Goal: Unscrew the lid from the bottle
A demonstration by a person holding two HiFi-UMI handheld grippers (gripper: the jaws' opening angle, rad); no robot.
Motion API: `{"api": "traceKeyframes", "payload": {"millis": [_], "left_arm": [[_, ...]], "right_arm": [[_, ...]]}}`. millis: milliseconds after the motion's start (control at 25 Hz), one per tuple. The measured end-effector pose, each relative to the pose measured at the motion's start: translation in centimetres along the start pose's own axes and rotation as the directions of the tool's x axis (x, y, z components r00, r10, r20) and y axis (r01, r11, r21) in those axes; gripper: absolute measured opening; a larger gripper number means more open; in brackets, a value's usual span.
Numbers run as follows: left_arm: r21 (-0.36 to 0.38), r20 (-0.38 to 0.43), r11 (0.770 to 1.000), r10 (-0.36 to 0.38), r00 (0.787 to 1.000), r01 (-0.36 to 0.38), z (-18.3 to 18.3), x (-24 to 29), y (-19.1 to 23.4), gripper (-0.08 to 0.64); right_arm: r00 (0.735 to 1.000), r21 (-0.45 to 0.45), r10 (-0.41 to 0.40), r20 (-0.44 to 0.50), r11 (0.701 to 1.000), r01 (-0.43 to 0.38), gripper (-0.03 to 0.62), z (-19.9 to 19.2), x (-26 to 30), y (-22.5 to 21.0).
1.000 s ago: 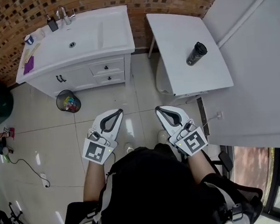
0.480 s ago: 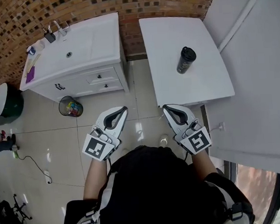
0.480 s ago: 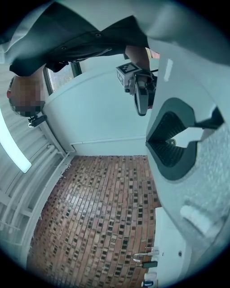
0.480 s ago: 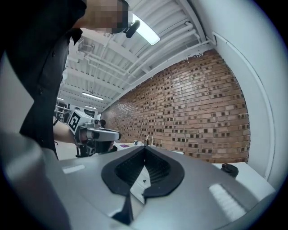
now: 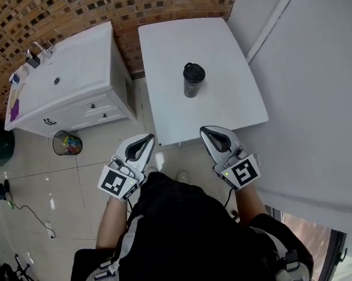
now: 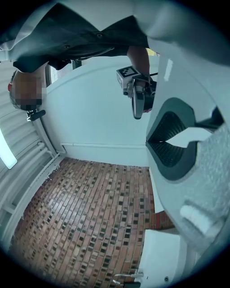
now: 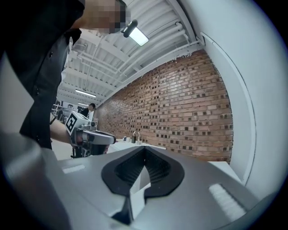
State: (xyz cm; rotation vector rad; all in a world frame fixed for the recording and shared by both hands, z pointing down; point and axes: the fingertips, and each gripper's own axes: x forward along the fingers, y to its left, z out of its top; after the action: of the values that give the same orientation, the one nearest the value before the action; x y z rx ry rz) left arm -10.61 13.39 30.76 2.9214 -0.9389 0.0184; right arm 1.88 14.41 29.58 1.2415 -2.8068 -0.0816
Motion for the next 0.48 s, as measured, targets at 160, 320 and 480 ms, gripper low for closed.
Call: {"api": "traceKeyframes", "payload": {"millis": [160, 320, 480], "left_arm": [[-0.017, -0.011, 0.996, -0.084, 0.996, 0.083, -0.2, 4.9, 0.3, 0.003], [-0.03, -0.018, 0.991, -0.13, 0.991, 0.13, -1.2, 9.5, 2.7, 0.003], [-0.047, -0.082, 0.984, -0.173, 0.982, 0.169, -4.0, 14.0, 4.8, 0.019]], "right_arm": [[0.998, -0.046, -0.02, -0.051, 0.999, 0.018, 0.005, 0.2, 0.4, -2.9], [0.996, -0.062, -0.07, -0.063, 0.996, 0.067, 0.005, 0.6, 1.9, -5.7], [0.984, -0.027, -0.153, -0.088, 0.988, 0.151, 0.005, -0.2, 2.1, -10.3]]}}
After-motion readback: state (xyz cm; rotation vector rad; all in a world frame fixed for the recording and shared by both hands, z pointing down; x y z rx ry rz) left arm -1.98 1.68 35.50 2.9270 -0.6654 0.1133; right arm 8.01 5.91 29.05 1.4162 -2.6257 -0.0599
